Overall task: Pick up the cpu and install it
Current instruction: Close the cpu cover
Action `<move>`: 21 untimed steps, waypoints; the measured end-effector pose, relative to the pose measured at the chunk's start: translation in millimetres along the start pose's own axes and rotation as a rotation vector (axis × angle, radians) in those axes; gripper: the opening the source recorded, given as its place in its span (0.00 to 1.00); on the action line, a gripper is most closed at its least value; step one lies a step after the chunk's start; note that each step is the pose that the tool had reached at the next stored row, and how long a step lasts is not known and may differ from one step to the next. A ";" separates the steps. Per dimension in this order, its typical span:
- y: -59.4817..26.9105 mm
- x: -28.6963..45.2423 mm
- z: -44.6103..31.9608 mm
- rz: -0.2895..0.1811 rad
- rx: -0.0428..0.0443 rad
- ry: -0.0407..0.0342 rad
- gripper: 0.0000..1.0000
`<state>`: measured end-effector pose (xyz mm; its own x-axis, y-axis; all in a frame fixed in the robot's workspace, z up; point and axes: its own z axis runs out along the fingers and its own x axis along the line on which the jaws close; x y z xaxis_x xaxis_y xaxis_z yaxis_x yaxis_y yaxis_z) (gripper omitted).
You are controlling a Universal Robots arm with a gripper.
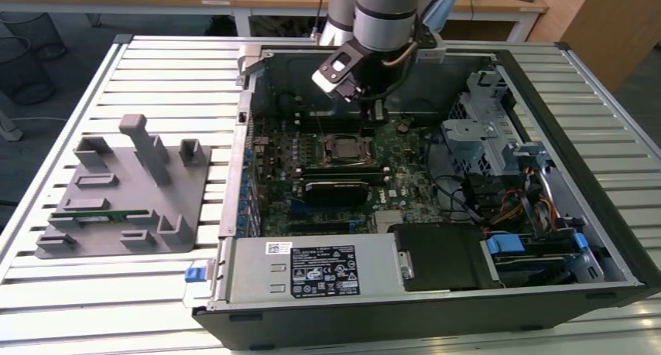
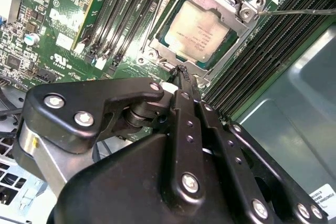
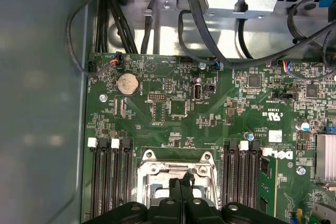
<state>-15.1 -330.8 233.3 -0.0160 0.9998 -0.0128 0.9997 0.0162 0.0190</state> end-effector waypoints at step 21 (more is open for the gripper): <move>-19.2 -1.6 5.5 0.000 0.0000 -0.0005 0.11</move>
<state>-34.2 -332.8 227.5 -0.0160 0.9998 -0.0133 0.9997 0.0162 0.0190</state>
